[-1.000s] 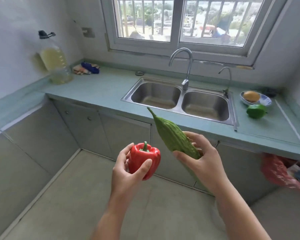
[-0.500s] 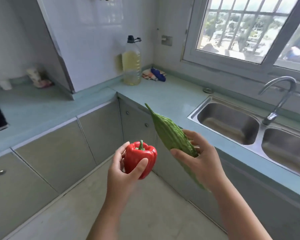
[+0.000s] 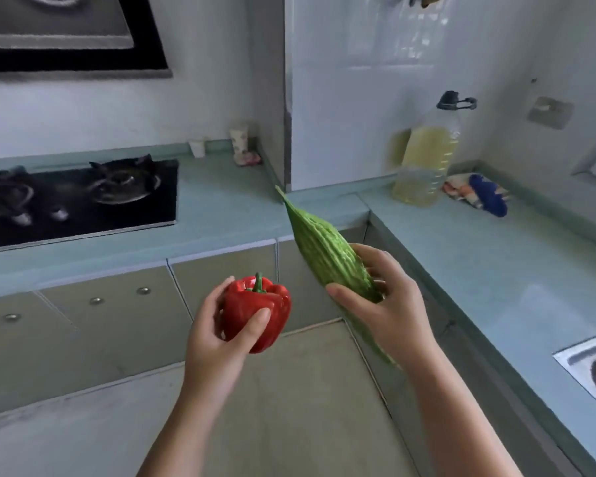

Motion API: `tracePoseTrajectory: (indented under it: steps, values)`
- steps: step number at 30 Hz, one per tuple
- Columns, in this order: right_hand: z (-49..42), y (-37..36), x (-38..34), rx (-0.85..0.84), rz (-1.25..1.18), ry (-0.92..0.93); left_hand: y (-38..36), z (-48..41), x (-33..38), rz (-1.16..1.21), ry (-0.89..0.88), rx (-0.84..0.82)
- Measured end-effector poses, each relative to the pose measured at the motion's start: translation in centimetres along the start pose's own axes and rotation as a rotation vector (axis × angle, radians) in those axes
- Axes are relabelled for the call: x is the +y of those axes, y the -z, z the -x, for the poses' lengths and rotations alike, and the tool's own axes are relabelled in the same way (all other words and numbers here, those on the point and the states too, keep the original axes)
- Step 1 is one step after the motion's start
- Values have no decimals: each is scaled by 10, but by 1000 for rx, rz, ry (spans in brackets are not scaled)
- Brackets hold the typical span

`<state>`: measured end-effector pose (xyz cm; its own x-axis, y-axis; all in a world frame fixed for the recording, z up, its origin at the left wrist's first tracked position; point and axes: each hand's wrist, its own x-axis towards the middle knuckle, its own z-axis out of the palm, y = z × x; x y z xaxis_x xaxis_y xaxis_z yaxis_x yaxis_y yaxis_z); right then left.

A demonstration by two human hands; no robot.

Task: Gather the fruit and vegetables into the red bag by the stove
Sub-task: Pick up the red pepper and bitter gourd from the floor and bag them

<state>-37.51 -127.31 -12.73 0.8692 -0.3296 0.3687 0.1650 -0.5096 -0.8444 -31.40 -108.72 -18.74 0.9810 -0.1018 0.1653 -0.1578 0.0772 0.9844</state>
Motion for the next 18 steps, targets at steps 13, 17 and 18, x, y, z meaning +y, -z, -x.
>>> tracePoseTrajectory:
  steps: [13,17,18]
  values:
    - [-124,-128,15,-408,-63,167,74,-60,-10,-76,30,465]
    - [-131,-186,1,-512,-84,190,123,-64,-16,-87,41,584]
    - [-131,-202,-4,-534,-89,191,137,-66,-18,-87,48,612]
